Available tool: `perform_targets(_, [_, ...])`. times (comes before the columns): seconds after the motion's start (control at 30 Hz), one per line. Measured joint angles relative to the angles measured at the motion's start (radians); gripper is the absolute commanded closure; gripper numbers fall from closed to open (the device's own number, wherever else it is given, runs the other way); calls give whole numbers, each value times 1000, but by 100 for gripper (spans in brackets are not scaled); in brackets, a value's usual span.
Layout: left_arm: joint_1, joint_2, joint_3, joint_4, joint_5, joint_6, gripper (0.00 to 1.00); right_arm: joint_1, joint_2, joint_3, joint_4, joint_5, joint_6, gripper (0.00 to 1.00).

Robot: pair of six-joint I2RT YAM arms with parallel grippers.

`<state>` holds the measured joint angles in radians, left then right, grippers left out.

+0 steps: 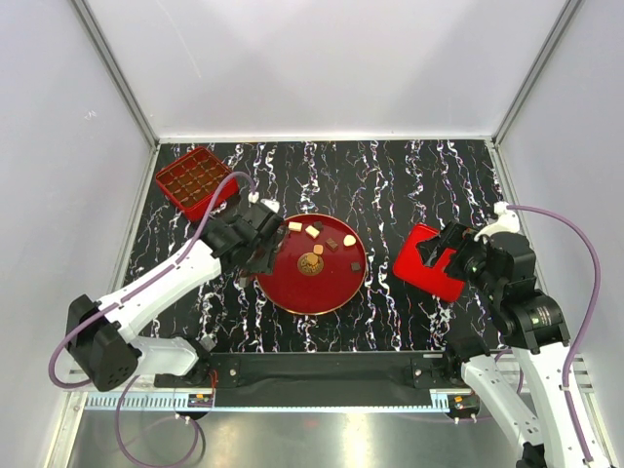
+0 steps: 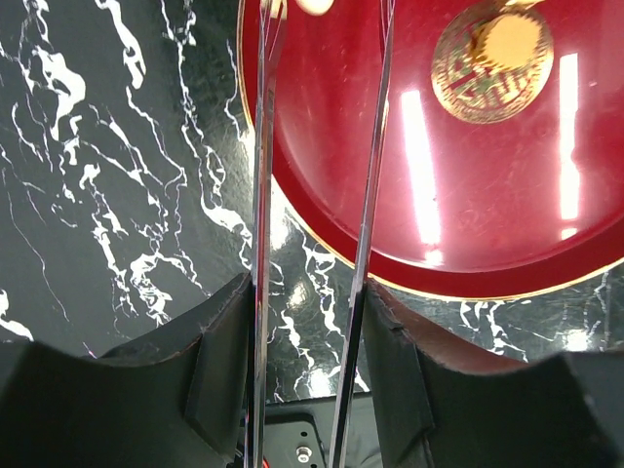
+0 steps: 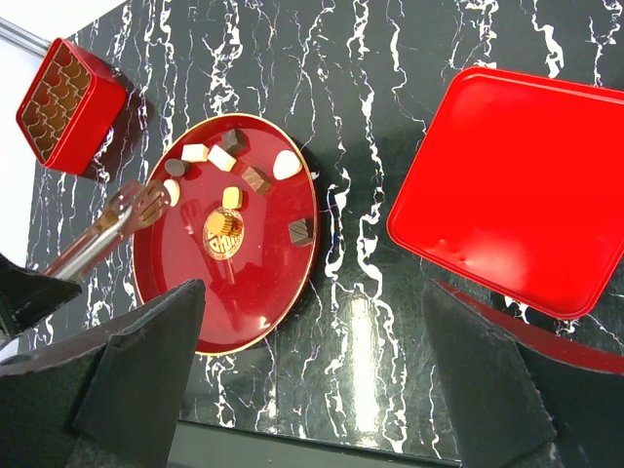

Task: Pack the chocolate

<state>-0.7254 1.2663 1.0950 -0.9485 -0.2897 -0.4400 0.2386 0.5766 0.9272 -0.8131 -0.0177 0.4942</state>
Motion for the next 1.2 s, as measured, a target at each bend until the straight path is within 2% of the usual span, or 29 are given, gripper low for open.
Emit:
perform_targets(0.4, [-2, 46, -62, 41, -6, -14, 51, 0, -4, 0, 0, 2, 0, 0])
perform_targets(0.9, [-2, 110, -66, 84, -19, -25, 53, 0, -17, 0, 0, 22, 0, 0])
perform_targets(1.2, [-3, 112, -67, 80, -26, -26, 60, 0, -19, 0, 0, 26, 0, 0])
